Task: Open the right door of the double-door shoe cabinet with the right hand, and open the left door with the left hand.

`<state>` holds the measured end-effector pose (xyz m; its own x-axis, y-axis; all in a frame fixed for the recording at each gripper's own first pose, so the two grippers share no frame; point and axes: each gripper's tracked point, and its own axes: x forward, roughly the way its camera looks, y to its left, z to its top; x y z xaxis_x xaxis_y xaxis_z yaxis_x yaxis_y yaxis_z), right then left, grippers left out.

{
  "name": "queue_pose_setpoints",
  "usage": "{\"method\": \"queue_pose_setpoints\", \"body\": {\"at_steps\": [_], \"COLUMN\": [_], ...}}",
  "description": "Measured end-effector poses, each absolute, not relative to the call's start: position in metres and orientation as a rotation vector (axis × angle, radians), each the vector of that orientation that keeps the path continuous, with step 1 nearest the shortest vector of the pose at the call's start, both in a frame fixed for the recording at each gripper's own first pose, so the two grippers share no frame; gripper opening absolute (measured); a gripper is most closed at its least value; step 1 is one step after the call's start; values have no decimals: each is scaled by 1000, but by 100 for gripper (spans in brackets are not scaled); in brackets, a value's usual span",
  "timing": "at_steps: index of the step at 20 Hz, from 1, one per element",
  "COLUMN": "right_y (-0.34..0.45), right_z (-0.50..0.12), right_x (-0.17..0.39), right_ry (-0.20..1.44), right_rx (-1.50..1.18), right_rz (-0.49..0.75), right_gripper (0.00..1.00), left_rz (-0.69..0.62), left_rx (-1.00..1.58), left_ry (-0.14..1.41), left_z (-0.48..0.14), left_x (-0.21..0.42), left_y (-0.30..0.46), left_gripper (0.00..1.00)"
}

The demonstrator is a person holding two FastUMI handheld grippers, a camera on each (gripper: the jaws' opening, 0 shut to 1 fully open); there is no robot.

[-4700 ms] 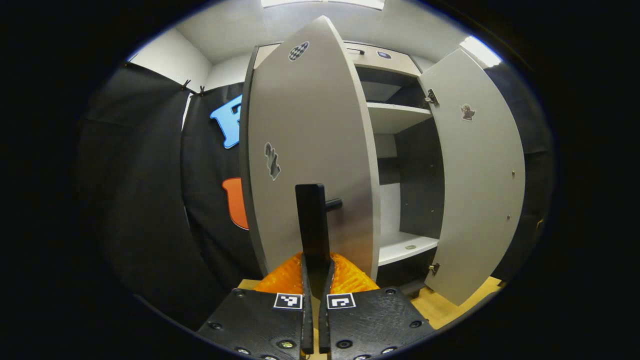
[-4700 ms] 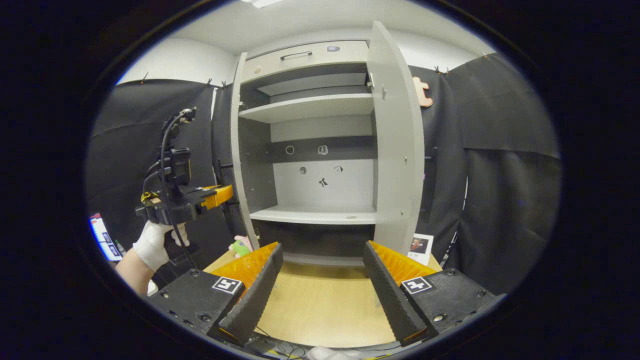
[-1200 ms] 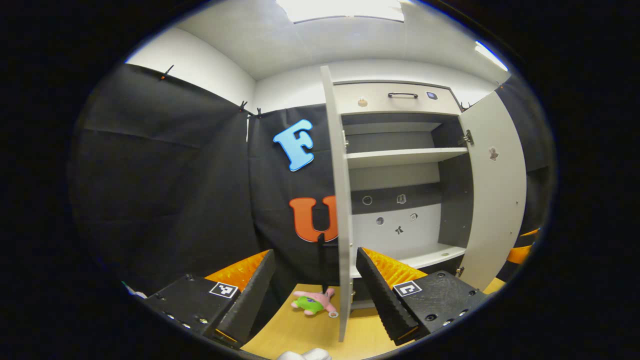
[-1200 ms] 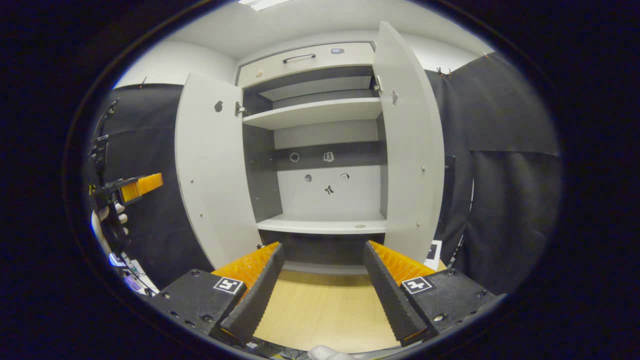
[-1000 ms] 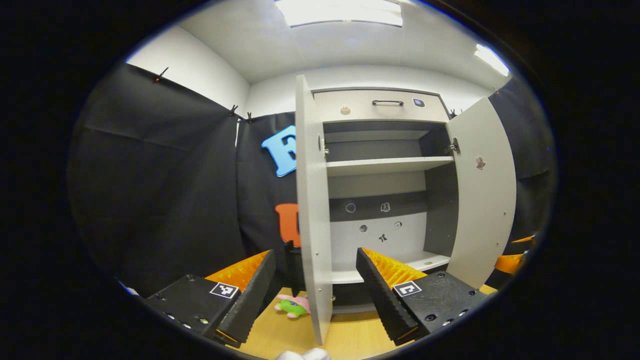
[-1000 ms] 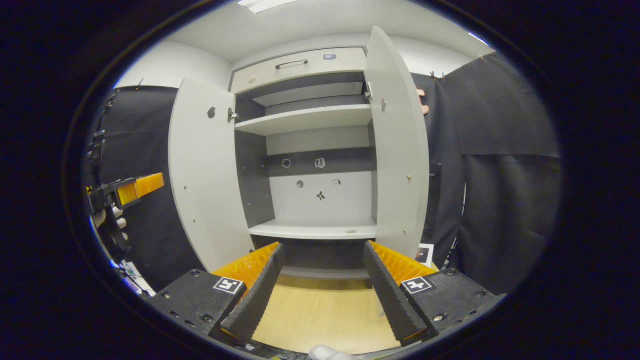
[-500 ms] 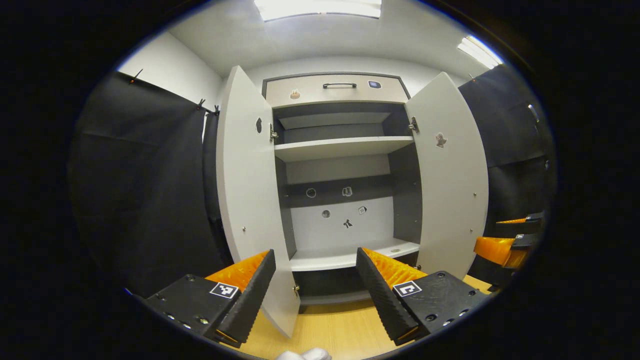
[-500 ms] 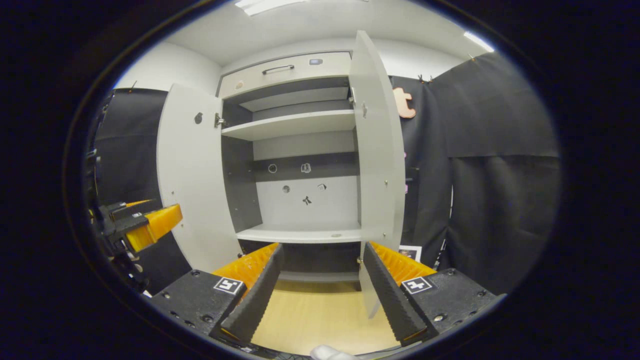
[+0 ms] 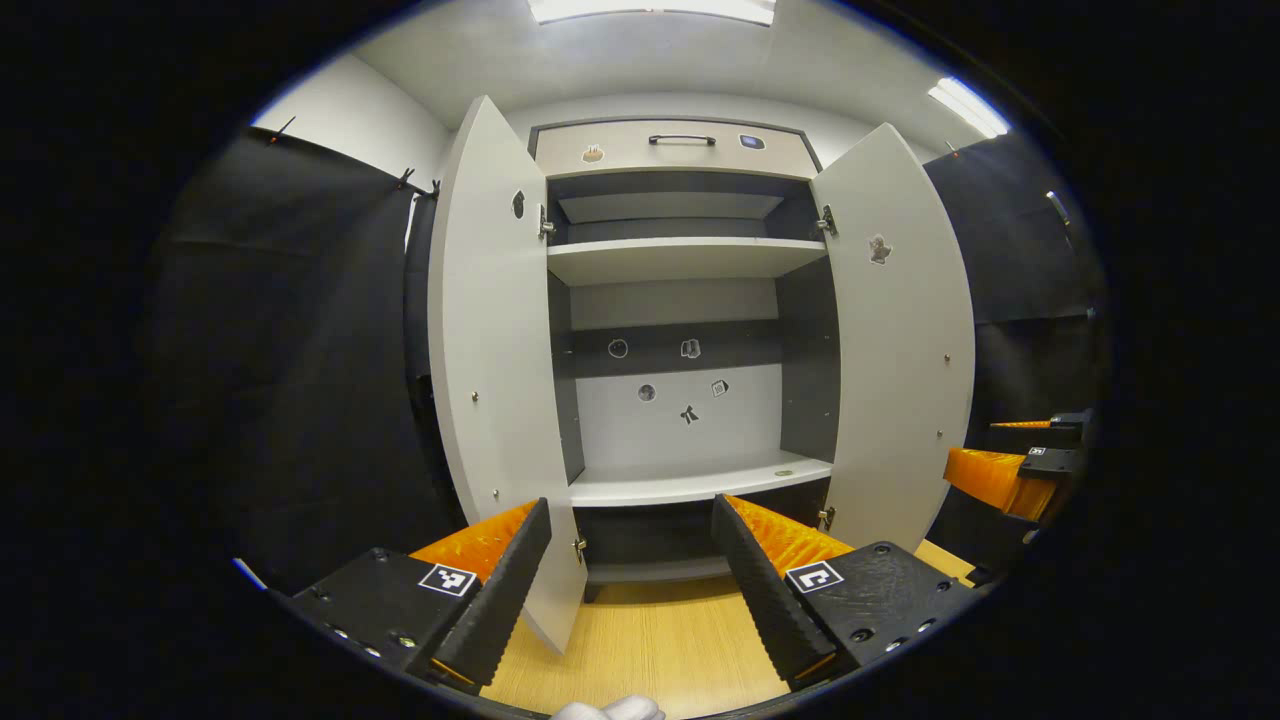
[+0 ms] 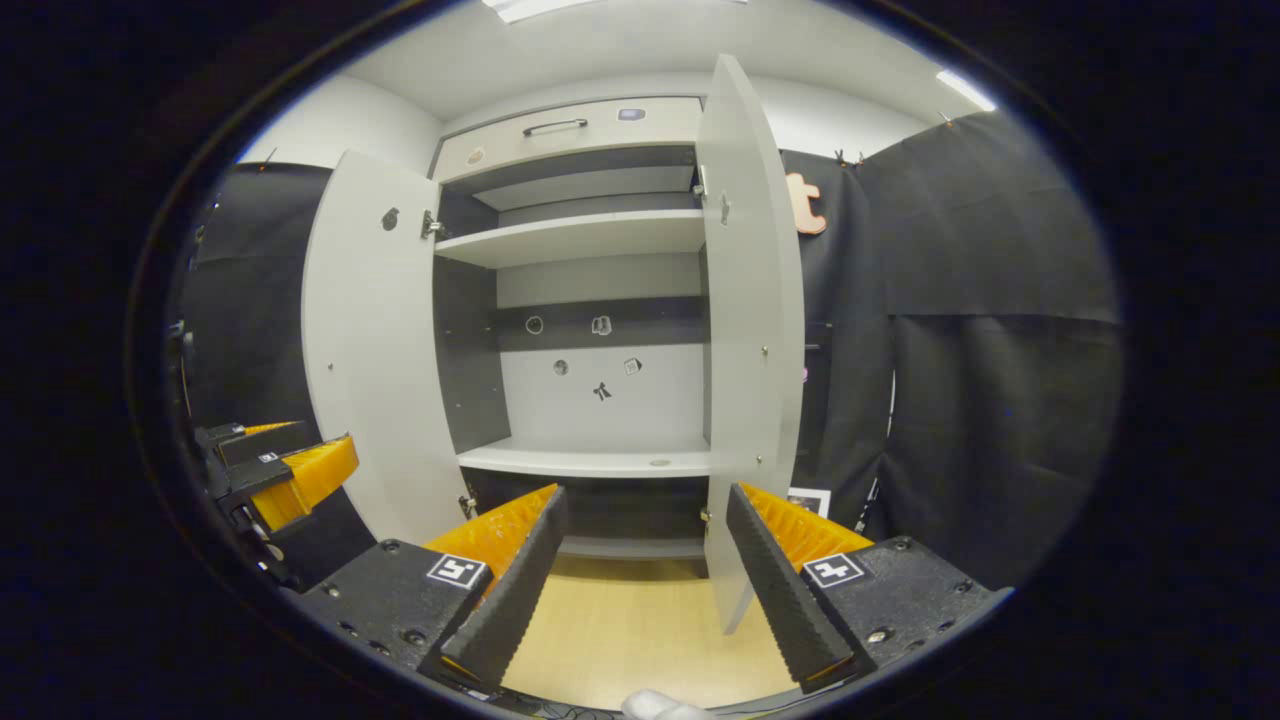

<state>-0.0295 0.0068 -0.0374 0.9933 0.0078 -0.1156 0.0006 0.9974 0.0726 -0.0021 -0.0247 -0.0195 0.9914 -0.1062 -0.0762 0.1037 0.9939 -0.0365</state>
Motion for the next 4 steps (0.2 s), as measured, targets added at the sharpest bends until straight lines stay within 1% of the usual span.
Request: {"method": "queue_pose_setpoints", "body": {"at_steps": [4], "right_y": [14], "right_z": [-35], "right_x": [-31], "right_ry": [110], "right_rx": [66], "right_rz": [12], "right_gripper": [100], "left_rz": [-88], "left_rx": [-29], "left_ry": [67], "left_z": [-17], "left_x": [-7], "left_y": [-15], "left_gripper": [96]}}
